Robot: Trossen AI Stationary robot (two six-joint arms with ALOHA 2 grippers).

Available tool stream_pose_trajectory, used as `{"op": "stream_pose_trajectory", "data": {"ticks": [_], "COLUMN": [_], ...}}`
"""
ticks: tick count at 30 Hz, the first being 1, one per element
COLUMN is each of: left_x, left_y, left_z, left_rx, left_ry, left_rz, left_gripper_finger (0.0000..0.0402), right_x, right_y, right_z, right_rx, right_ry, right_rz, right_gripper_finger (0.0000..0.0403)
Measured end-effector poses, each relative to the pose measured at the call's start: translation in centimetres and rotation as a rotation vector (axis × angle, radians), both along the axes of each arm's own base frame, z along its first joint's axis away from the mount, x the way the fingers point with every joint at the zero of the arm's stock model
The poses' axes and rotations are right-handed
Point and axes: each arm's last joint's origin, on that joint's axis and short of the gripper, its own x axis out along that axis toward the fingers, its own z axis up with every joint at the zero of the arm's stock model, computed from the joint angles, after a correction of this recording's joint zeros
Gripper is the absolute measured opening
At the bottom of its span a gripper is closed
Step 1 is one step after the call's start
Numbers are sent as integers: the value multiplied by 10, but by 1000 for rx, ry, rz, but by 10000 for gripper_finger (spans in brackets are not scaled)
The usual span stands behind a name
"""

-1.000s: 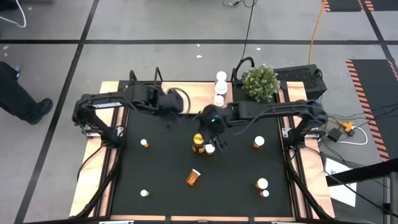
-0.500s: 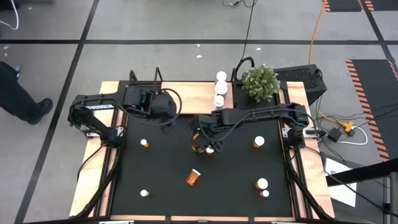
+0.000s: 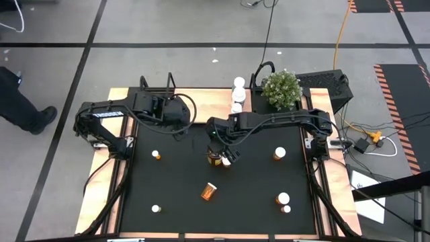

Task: Pick and place medicine bottles onto shelf by color
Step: Put the top yellow pill bottle on the shelf

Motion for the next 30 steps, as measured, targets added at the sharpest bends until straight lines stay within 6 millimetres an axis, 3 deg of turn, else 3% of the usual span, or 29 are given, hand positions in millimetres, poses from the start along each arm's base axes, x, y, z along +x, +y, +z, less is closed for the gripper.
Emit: {"op": "stream_pose_trajectory", "data": {"ticks": [7,14,20,24,30], "left_x": [-6,-21,-28,-28,-31], "left_y": [1,9,23,33,49], "left_z": [4,16,23,24,24], "left_rx": [-8,34,78,109,133], "left_ry": [-23,-80,-138,-142,-101], "left_rz": [37,80,156,174,168], "left_gripper_finger": [294,294,294,294,294], "right_x": [-8,-18,-17,-21,-38], "right_y": [-10,-36,-64,-97,-165], "right_z": [15,61,117,137,133], "right_rx": [79,220,76,15,-24], "right_ry": [-3,-78,-302,-420,-447], "right_rz": [-146,-449,-624,-744,-846], "right_gripper_finger": [220,222,223,223,223]}}
